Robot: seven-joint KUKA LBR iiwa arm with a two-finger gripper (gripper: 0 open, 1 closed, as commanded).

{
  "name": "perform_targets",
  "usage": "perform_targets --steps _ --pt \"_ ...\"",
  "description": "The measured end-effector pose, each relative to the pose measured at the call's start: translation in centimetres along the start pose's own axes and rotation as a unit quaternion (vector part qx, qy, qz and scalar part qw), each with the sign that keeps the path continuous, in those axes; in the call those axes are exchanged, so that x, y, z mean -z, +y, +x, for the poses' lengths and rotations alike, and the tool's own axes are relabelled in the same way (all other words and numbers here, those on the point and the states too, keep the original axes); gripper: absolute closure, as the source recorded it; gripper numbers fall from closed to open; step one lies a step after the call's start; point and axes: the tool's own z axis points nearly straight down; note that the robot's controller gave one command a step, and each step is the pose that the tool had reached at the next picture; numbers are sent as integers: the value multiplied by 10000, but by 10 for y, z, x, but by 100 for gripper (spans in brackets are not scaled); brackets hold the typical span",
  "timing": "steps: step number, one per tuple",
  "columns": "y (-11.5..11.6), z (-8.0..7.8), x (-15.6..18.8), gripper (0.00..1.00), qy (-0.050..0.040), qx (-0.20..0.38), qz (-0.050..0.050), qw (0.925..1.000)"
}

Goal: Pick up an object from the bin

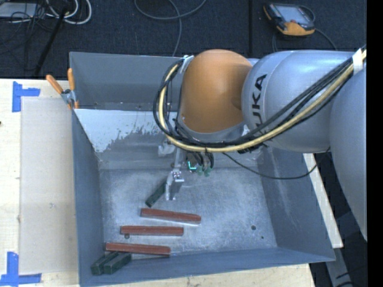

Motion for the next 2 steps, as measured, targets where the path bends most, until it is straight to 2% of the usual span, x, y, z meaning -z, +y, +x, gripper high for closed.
perform_targets --steps 1,2 --pt "-1 -2 5 0 -38 -13 -5 10000" --pt "0 -4 -46 0 -69 74 -9 9999"
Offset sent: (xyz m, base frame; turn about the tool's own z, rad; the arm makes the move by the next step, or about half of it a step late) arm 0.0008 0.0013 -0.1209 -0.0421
